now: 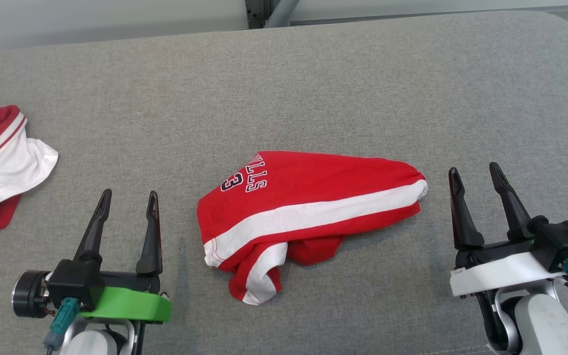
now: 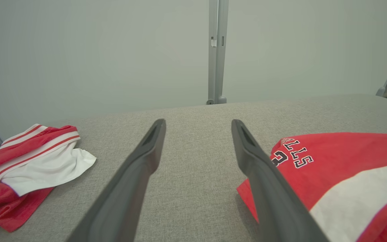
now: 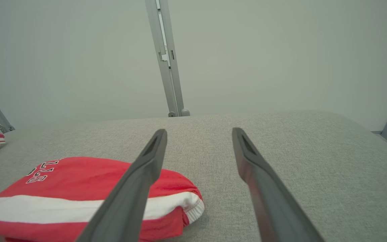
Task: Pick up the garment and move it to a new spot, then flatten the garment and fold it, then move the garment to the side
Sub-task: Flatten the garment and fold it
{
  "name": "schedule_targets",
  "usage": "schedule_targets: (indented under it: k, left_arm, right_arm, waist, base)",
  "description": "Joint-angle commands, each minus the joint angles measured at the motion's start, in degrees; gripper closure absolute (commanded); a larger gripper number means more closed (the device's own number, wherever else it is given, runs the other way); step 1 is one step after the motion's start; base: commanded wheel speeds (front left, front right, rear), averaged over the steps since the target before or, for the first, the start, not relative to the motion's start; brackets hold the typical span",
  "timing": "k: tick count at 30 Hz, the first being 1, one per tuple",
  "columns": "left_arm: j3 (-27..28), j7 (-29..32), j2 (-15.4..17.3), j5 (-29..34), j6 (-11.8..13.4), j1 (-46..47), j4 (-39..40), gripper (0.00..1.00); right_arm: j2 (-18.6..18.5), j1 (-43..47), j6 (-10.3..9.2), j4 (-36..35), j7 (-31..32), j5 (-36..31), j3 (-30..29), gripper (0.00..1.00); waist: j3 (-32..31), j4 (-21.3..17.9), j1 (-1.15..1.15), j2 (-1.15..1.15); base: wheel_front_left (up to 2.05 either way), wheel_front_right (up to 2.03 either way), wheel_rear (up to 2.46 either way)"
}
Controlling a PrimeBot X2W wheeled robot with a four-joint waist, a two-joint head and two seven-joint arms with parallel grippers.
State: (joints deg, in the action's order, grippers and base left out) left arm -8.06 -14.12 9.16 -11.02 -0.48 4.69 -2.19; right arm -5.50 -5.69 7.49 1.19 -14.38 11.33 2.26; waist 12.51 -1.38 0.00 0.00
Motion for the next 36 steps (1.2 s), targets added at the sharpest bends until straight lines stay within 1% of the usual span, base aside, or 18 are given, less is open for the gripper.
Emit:
schedule_targets:
  k: [1, 4, 10, 16, 17, 26, 27, 28, 29, 30, 31, 36]
  left_arm:
    - [0.0, 0.0, 0.3, -0.4, 0.3, 0.4, 0.0, 0.0]
    - [-0.7, 1.4, -0.2, -1.7, -0.7, 0.1, -0.3, 0.0]
    - [-3.1, 10.2, -1.2, -6.8, -3.7, -2.1, -0.3, 0.0]
    - [-5.0, 20.5, -2.5, -17.5, -5.7, -5.9, 2.6, 0.0]
    - [-5.5, 23.0, -2.4, -20.7, -6.1, -6.4, 3.7, 0.0]
    - [-6.7, 28.2, -2.0, -30.9, -6.8, -6.1, 4.5, 0.0]
    - [-6.9, 28.4, -1.8, -31.6, -6.9, -6.0, 4.6, 0.03]
    - [-7.1, 28.7, -2.0, -33.2, -6.9, -6.1, 4.6, 0.23]
    - [-7.2, 28.5, -2.2, -34.2, -7.0, -5.9, 4.9, 0.61]
    - [-7.1, 28.3, -1.9, -34.5, -7.0, -5.6, 5.0, 0.9]
    - [-7.2, 28.0, -1.4, -34.5, -7.0, -5.4, 4.9, 1.0]
    - [-7.5, 25.9, -0.3, -34.5, -7.1, -4.8, 4.7, 1.0]
  right_arm:
    - [-0.2, -0.3, 0.0, 0.1, -0.1, 0.3, -0.2, 0.0]
    - [-0.3, -0.5, 0.0, 0.2, -0.1, 0.4, -0.6, 0.0]
    - [-0.5, -0.4, 0.0, 0.3, 0.5, 0.4, -0.8, 0.0]
    - [-0.5, -0.4, 0.0, 0.4, 0.7, 0.6, -1.0, 0.0]
    - [-0.4, -0.6, 0.0, 0.4, 0.9, 0.7, -0.8, 0.0]
    - [-0.2, -1.3, 0.0, 1.0, 0.7, 1.0, -0.4, 0.0]
    - [-0.2, -1.2, 0.0, 1.0, 0.7, 1.1, -0.5, 0.0]
    - [-0.1, -1.2, 0.0, 1.1, 0.6, 1.1, -0.5, 0.0]
    - [-0.1, -1.2, 0.0, 1.1, 0.6, 1.1, -0.6, 0.0]
    - [-0.1, -1.1, 0.0, 1.2, 0.6, 1.1, -0.7, 0.0]
    - [0.0, -1.1, 0.0, 1.3, 0.7, 1.1, -0.8, 0.0]
    - [0.0, -0.5, 0.0, 2.3, 1.4, 0.8, -2.1, 0.0]
  waist:
    - [0.0, 0.0, 0.0, 0.0]
    - [0.3, 0.1, 0.0, 0.0]
    - [1.0, 0.8, 0.0, 0.0]
    - [1.3, 1.4, 0.0, 0.0]
    - [1.5, 1.6, 0.0, 0.0]
    - [2.0, 0.8, 0.0, 0.0]
    - [2.0, 0.7, 0.0, 0.0]
    - [2.1, 0.6, 0.0, 0.0]
    - [2.1, 0.5, 0.0, 0.0]
    - [2.1, 0.3, 0.0, 0.0]
    - [2.1, 0.2, 0.0, 0.0]
    - [2.1, -0.1, 0.0, 0.0]
  base:
    - [0.0, 0.0, 0.0]
    - [0.0, 0.0, 0.0]
    - [0.0, 0.0, 0.0]
    - [0.0, 0.0, 0.0]
    - [0.0, 0.0, 0.0]
    - [0.0, 0.0, 0.0]
    - [0.0, 0.0, 0.0]
    - [0.0, 0.0, 0.0]
    - [0.0, 0.0, 0.0]
    - [0.0, 0.0, 0.0]
    - [0.0, 0.0, 0.0]
    - [0.0, 0.0, 0.0]
